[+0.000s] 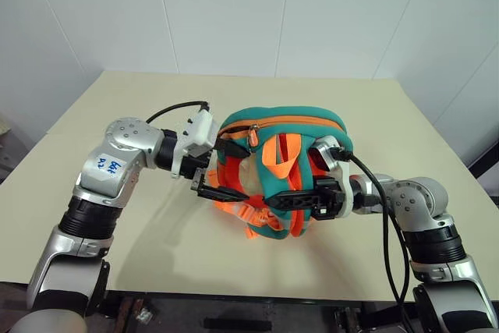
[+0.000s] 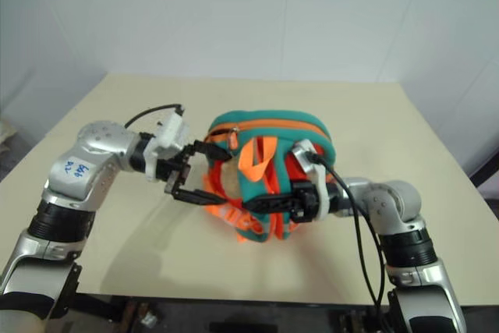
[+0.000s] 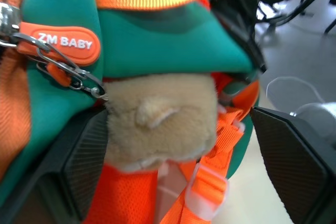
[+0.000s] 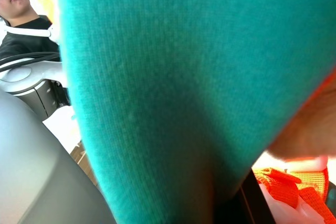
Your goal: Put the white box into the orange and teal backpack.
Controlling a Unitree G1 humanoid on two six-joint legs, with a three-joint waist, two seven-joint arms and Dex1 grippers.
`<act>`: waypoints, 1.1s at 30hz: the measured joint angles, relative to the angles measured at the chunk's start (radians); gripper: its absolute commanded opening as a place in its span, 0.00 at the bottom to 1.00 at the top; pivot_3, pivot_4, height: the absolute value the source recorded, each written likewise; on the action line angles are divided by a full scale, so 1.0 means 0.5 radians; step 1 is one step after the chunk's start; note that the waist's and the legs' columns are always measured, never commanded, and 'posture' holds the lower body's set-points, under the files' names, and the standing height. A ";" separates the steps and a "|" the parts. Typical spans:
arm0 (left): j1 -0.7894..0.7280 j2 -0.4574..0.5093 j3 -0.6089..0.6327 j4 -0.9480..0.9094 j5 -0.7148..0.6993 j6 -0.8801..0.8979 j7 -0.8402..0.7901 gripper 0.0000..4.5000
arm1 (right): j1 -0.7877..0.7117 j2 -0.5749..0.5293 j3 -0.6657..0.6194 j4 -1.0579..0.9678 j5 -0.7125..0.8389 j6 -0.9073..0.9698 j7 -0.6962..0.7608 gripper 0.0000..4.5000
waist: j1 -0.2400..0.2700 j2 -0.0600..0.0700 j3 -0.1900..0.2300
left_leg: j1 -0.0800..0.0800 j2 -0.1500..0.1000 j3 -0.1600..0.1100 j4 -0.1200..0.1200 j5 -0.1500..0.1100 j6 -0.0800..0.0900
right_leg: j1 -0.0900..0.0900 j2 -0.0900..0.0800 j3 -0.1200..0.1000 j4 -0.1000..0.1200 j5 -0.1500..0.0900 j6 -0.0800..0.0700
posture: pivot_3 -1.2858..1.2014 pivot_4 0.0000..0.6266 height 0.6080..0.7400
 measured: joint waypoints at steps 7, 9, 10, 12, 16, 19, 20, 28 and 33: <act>-0.001 -0.034 0.000 0.003 0.093 -0.023 0.140 0.30 | 0.005 0.007 0.000 -0.004 0.003 0.001 -0.011 0.01 | 0.001 0.000 0.000 | 0.000 0.000 0.000 -0.001 0.000 0.000 | 0.000 0.000 0.000 0.000 0.000 0.000 | 0.52 0.24 1.00; -0.002 -0.038 0.000 0.003 0.104 -0.023 0.157 0.19 | 0.005 0.009 0.000 -0.005 0.003 0.002 -0.012 0.01 | 0.000 0.000 0.000 | 0.000 0.000 0.000 -0.001 0.000 0.000 | 0.000 0.000 0.000 0.000 0.000 0.000 | 0.52 0.24 1.00; -0.002 -0.038 0.000 0.003 0.107 -0.024 0.157 0.13 | 0.005 0.010 0.000 -0.005 0.003 0.002 -0.013 0.01 | 0.000 0.000 0.000 | 0.000 0.000 0.000 -0.001 0.000 0.000 | 0.000 0.000 0.000 0.000 0.000 0.000 | 0.52 0.24 1.00; -0.002 -0.033 0.002 0.003 0.097 -0.021 0.135 0.05 | 0.005 0.016 0.000 -0.006 0.004 0.002 -0.014 0.01 | -0.001 0.000 0.000 | 0.000 0.000 0.000 -0.001 0.000 0.000 | 0.000 0.000 0.000 0.000 0.000 0.000 | 0.52 0.24 1.00; -0.002 0.111 0.080 -0.010 -0.130 0.131 -0.112 0.04 | 0.004 0.037 0.005 -0.022 0.010 0.003 -0.014 0.01 | -0.024 0.000 0.000 | 0.000 0.000 0.000 -0.005 0.000 0.000 | -0.001 0.000 0.000 -0.001 0.000 0.000 | 0.52 0.24 1.00; -0.041 0.262 0.151 0.004 -0.247 0.314 -0.226 0.04 | 0.003 0.039 0.005 -0.039 0.017 0.003 -0.013 0.01 | -0.028 0.000 0.000 | 0.000 0.000 0.000 -0.007 0.000 0.000 | -0.002 0.000 0.000 -0.002 0.000 -0.001 | 0.52 0.24 1.00; -0.062 0.316 0.162 0.009 -0.273 0.373 -0.264 0.04 | 0.003 0.041 0.005 -0.040 0.018 0.003 -0.014 0.01 | -0.028 0.000 0.000 | 0.000 0.000 0.000 -0.008 0.000 0.000 | -0.002 0.000 0.000 -0.003 0.000 0.000 | 0.52 0.24 1.00; -0.222 0.547 0.205 0.326 -0.385 0.605 -0.373 0.04 | -0.005 0.079 0.005 -0.041 0.017 -0.003 -0.036 0.01 | -0.028 0.000 0.000 | 0.000 0.000 0.000 -0.013 0.000 0.000 | -0.003 0.000 -0.001 -0.007 -0.001 -0.001 | 0.52 0.24 1.00; -0.239 0.643 0.235 0.687 -0.346 0.543 -0.373 0.04 | -0.006 0.080 0.004 -0.040 0.016 -0.003 -0.047 0.01 | -0.028 0.000 0.000 | 0.000 0.001 0.000 -0.017 0.000 -0.001 | -0.005 0.000 -0.001 -0.008 -0.002 -0.002 | 0.52 0.24 1.00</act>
